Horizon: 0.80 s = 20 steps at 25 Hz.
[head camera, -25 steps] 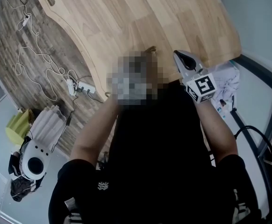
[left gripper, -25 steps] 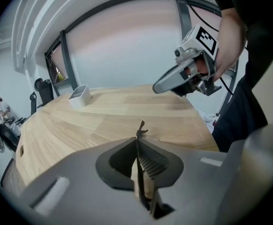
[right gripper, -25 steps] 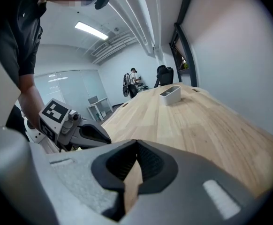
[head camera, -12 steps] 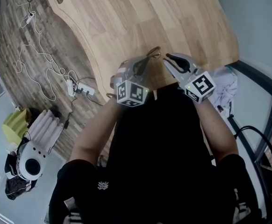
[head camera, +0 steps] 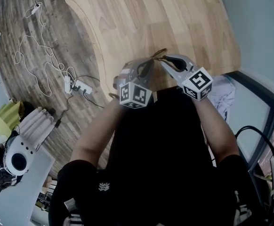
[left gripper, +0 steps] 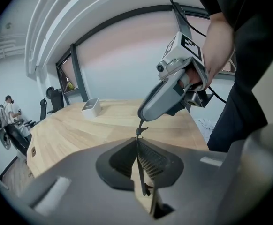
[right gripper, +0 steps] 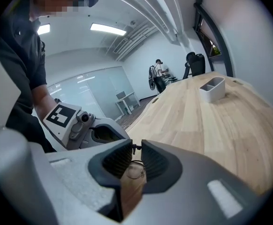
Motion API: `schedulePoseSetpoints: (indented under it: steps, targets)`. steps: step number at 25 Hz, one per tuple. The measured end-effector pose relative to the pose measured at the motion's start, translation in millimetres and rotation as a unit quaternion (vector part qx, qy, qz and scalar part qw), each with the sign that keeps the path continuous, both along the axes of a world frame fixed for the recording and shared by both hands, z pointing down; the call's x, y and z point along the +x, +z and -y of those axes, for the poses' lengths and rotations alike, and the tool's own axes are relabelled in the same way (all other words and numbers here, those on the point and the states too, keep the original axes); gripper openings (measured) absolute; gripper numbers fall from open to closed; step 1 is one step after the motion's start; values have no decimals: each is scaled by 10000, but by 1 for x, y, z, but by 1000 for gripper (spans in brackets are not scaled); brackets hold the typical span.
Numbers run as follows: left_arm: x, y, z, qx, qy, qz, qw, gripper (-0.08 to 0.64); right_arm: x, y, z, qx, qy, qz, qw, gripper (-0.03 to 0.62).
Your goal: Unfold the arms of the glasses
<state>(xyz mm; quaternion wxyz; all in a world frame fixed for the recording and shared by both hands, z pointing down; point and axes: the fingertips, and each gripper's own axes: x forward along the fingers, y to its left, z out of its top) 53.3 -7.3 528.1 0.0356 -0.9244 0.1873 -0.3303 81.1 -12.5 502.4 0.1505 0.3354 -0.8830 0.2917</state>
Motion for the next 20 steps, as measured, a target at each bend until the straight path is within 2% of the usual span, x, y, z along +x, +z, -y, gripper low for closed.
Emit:
schedulePoseSetpoints:
  steps: [2, 12, 20]
  targets:
    - [-4, -1, -1, -2, -45, -50, 10000, 18, -4, -2, 0, 28, -76, -47, 10000, 25]
    - [-33, -12, -8, 33, -330, -167, 9993, 34, -33, -25, -3, 461, -337, -418, 9975, 21]
    - [-84, -12, -22, -27, -919, -126, 9957, 35, -59, -36, -6, 665, -709, -587, 9935, 21]
